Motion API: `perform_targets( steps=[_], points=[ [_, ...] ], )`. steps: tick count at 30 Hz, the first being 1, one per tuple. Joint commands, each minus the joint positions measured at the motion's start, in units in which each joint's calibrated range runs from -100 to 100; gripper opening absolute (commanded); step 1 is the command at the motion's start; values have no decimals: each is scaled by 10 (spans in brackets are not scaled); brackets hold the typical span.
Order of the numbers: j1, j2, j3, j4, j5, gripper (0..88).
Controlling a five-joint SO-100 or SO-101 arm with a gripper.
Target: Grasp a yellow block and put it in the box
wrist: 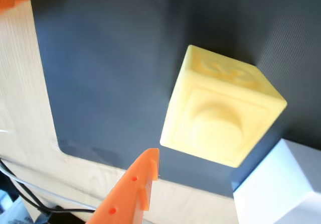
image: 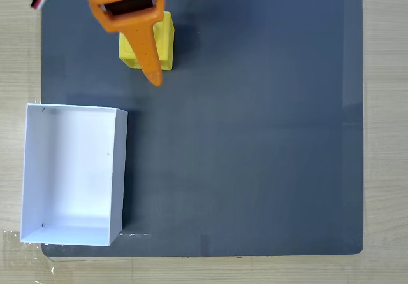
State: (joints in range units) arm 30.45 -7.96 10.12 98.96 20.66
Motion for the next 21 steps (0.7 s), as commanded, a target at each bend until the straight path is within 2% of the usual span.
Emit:
perform_targets(
  steps=[1, 21],
  points=[
    [2, 15, 1, 3, 1, 503],
    [5, 185, -8, -18, -4, 477]
  ],
)
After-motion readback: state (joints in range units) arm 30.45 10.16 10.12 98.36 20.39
